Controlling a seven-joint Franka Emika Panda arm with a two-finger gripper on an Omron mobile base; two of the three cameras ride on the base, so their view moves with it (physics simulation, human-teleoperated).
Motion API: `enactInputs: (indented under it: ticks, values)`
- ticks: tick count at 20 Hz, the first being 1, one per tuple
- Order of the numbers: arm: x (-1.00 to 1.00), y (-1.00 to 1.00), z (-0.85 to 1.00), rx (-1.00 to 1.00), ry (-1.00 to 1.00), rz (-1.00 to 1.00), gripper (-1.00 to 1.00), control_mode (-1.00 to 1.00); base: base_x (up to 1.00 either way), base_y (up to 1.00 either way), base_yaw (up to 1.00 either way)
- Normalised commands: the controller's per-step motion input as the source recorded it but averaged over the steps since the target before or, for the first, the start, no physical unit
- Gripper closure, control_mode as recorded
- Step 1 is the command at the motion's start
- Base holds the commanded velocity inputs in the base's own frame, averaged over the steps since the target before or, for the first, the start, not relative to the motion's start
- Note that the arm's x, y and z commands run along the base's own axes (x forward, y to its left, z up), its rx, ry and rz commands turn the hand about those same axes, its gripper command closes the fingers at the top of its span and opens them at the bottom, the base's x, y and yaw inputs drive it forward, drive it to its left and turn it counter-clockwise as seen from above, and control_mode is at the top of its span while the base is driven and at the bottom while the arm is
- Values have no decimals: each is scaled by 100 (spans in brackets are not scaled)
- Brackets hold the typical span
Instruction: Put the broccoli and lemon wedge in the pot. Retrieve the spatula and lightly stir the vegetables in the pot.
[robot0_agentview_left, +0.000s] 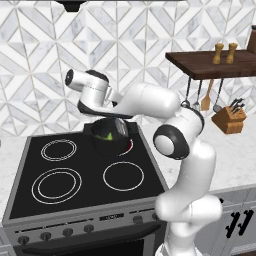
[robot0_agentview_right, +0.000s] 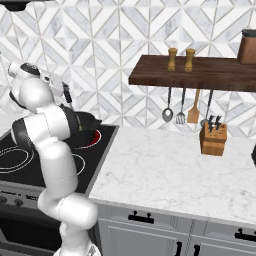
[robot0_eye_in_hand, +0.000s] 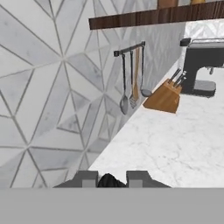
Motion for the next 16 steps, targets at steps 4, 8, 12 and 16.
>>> enactInputs:
  ticks: [4,8,12,16]
  values:
    - [3,16,32,8,0,1,100,-100,0,0,0]
    - [13,18,4,3,0,0,100,-100,0,0,0]
    - [32,2,-45,0,0,0,100,-100,0,0,0]
    - [20,0,-76,0,-2,0,100,-100,0,0,0]
